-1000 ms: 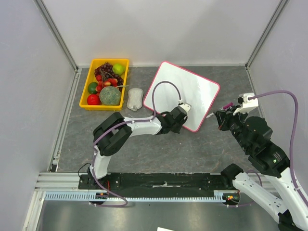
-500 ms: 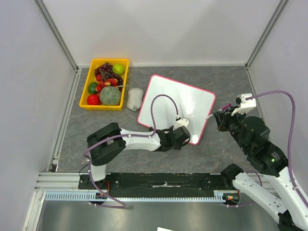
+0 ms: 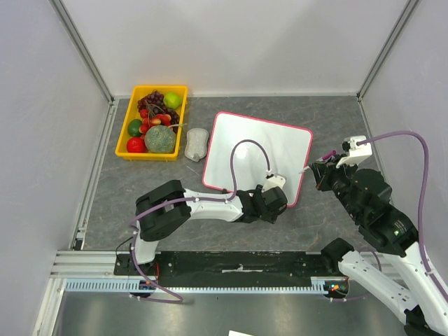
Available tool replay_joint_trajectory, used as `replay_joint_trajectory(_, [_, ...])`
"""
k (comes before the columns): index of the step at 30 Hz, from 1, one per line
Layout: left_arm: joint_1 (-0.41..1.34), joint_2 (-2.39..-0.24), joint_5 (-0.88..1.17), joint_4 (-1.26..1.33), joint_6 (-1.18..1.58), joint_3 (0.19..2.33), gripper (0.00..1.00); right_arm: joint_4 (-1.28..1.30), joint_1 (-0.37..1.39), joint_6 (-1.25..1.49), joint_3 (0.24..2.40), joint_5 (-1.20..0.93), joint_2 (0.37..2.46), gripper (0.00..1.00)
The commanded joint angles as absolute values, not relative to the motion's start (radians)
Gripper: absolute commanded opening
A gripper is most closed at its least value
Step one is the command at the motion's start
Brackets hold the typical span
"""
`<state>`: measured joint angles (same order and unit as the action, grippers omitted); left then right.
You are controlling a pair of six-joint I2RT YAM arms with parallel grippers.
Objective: Write a sentence on the whiteboard
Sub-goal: Move the whiteboard stand to the center of the board.
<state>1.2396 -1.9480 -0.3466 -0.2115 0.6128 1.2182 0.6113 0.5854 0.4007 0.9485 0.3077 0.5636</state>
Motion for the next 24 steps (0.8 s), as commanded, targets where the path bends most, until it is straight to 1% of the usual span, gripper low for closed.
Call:
replay_joint_trajectory(1, [1.253, -2.029, -0.261, -0.250, 0.629, 1.244, 0.62, 0.601, 0.584, 0.411, 0.945, 0.305, 0.560, 0.00])
replay_joint_trajectory(6, [1.253, -2.054, -0.209, -0.209, 0.612, 1.276, 0.63, 0.603, 0.584, 0.411, 0.940, 0.307, 0.558, 0.00])
replay_joint_trajectory(10, [1.255, -2.056, -0.157, -0.149, 0.603, 1.273, 0.67, 0.603, 0.584, 0.410, 0.942, 0.307, 0.555, 0.00])
replay_joint_trajectory(13, [1.253, -2.028, -0.095, -0.026, 0.572, 1.211, 0.73, 0.603, 0.584, 0.411, 0.943, 0.302, 0.552, 0.00])
replay_joint_trajectory(15, [1.252, -1.990, -0.078, 0.050, 0.577, 1.158, 0.80, 0.603, 0.584, 0.411, 0.943, 0.302, 0.551, 0.00])
replay_joint_trajectory(16, [1.250, -1.976, -0.072, 0.083, 0.580, 1.125, 0.81, 0.601, 0.586, 0.411, 0.942, 0.304, 0.551, 0.00])
replay_joint_trajectory(24, [1.255, -1.875, -0.029, 0.127, 0.589, 1.008, 0.81, 0.603, 0.584, 0.410, 0.940, 0.296, 0.555, 0.00])
